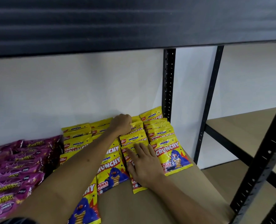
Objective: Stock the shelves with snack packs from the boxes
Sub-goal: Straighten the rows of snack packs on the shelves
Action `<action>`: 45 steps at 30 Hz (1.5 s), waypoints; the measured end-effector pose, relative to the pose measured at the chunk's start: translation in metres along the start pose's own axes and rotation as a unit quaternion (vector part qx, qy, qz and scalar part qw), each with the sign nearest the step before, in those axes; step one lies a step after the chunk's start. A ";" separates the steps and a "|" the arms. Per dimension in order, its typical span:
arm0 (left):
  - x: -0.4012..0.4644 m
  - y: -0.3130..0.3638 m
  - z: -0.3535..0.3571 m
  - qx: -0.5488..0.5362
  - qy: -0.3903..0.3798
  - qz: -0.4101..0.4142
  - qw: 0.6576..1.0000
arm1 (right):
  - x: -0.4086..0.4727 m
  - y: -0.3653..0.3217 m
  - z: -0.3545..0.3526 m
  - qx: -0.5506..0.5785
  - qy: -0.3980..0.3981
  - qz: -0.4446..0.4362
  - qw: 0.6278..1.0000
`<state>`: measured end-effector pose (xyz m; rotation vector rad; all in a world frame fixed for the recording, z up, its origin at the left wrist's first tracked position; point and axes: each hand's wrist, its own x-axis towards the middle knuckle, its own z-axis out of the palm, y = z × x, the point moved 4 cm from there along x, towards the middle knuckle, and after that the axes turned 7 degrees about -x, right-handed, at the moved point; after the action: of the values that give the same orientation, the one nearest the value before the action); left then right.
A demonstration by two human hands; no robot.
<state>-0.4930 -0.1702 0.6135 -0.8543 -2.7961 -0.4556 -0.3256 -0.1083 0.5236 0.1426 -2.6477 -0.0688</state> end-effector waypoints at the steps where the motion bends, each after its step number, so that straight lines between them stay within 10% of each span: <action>1: -0.001 0.001 0.001 -0.004 -0.001 0.009 1.000 | -0.001 0.001 0.001 -0.004 0.004 0.003 1.000; 9: -0.011 0.009 0.015 -0.069 -0.117 0.030 0.990 | 0.007 0.002 -0.010 0.007 0.111 0.002 0.994; 27: -0.052 -0.037 -0.027 -0.042 0.000 -0.006 0.999 | -0.011 -0.002 -0.021 0.019 0.130 -0.049 0.990; 31: -0.072 -0.065 -0.029 0.016 -0.081 -0.037 0.996 | -0.006 -0.048 -0.007 0.006 0.073 -0.168 0.983; 45: -0.095 -0.088 -0.054 -0.033 -0.021 -0.033 0.999 | 0.012 -0.072 0.011 -0.054 -0.007 -0.078 0.996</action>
<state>-0.4611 -0.3066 0.6189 -0.7965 -2.8684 -0.5489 -0.3352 -0.1813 0.5143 0.3129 -2.6359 -0.2642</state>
